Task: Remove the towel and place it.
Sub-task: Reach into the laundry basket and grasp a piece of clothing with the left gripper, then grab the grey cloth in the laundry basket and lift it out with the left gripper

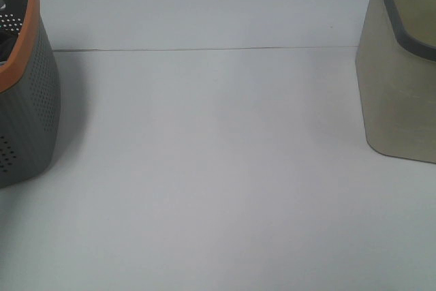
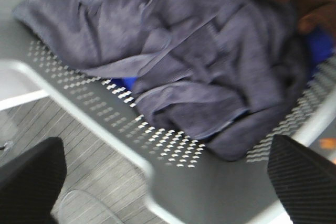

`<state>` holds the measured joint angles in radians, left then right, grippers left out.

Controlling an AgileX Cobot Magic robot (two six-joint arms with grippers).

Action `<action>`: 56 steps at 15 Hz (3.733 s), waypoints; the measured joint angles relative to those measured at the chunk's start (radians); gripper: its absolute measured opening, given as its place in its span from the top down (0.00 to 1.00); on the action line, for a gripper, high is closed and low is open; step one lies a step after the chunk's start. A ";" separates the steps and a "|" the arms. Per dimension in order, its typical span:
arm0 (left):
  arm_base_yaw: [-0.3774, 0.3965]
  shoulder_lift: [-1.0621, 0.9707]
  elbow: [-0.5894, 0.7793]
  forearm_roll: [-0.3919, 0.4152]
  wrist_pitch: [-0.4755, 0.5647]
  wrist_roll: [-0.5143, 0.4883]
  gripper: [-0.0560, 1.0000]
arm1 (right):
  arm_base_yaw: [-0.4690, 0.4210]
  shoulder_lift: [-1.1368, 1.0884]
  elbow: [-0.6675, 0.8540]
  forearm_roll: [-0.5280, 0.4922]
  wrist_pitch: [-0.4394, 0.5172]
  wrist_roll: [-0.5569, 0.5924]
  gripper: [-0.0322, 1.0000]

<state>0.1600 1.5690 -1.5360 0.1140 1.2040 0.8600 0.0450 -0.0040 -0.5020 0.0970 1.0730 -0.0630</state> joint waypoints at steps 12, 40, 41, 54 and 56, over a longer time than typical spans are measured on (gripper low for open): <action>-0.019 0.478 -0.001 0.066 -0.504 0.062 0.04 | 0.000 0.000 0.000 0.000 0.000 0.000 0.33; -0.031 0.537 -0.001 0.055 -0.473 -0.089 0.62 | 0.000 0.000 0.000 0.000 0.000 0.000 0.33; -0.031 0.537 -0.001 0.063 -0.477 -0.089 0.67 | 0.000 0.000 0.000 0.000 0.000 0.000 0.33; -0.031 0.427 -0.001 0.091 -0.409 -0.220 0.95 | 0.000 0.000 0.000 0.000 0.000 0.000 0.33; -0.031 0.307 -0.001 0.043 -0.343 -0.220 0.95 | 0.000 0.000 0.000 0.000 0.000 0.000 0.33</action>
<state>0.1290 1.8760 -1.5370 0.1570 0.8610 0.6400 0.0450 -0.0040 -0.5020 0.0970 1.0730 -0.0630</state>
